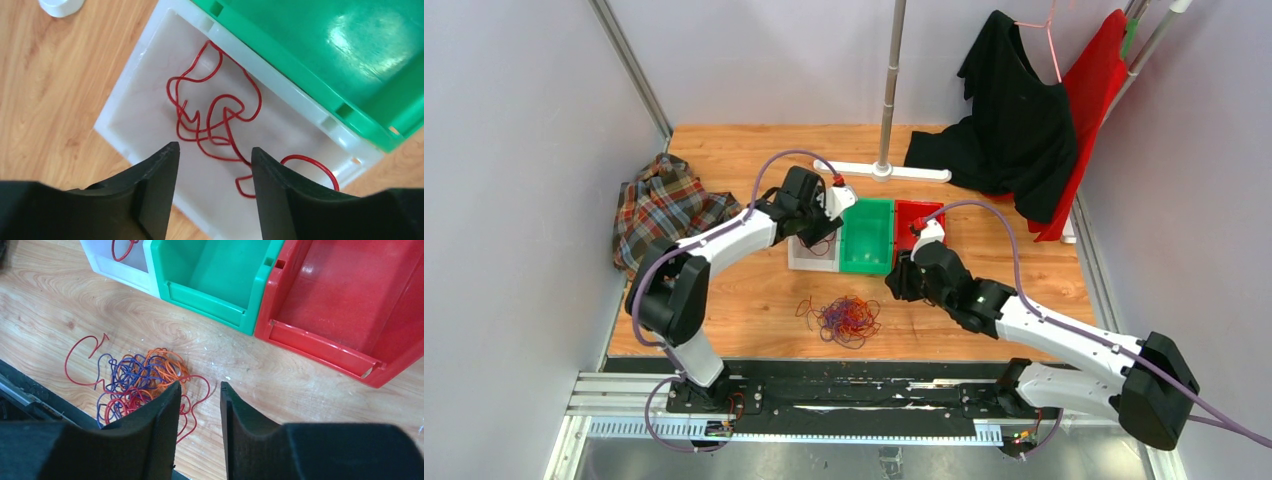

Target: Untangle the cables

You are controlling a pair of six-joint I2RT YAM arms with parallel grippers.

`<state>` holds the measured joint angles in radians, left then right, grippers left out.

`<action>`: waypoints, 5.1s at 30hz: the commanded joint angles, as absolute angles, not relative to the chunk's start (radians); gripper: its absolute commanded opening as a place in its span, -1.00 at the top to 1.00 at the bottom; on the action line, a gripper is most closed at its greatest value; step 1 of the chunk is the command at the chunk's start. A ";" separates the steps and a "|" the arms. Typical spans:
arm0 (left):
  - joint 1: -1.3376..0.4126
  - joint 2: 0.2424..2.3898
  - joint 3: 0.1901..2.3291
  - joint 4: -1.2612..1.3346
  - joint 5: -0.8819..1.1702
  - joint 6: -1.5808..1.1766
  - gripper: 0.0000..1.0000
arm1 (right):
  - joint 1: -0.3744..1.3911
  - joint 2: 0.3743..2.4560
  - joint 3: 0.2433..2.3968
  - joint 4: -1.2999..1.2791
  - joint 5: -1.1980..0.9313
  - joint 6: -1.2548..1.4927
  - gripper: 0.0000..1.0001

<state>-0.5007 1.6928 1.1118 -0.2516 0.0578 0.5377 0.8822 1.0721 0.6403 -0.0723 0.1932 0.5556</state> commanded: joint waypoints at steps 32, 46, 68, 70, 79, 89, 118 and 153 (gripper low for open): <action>-0.559 1.260 1.130 -0.838 0.505 0.557 -0.96 | 1.011 1.270 0.633 0.161 -0.164 0.484 0.25; -0.554 1.185 1.122 -0.863 0.631 0.531 -1.00 | 1.018 1.171 0.698 0.177 -0.233 0.472 0.99; -0.554 1.142 1.082 -0.876 0.813 0.428 -0.03 | 1.100 1.207 0.825 0.193 -0.217 0.456 0.99; -0.554 1.145 1.080 -0.875 0.808 0.427 0.12 | 1.100 1.202 0.819 0.201 -0.211 0.457 0.99; -0.554 1.149 1.078 -0.783 0.780 0.311 0.60 | 1.100 1.205 0.809 0.240 -0.201 0.470 0.99; -0.554 1.110 1.106 -0.782 0.727 0.259 0.99 | 1.100 1.187 0.774 0.262 -0.134 0.490 0.70; -0.554 1.062 1.507 -1.007 0.788 0.235 0.99 | 1.148 1.401 0.769 0.416 0.197 0.503 0.06; -0.554 0.961 1.210 -1.028 0.405 0.634 -0.11 | 1.161 1.320 0.482 0.473 0.254 0.592 0.10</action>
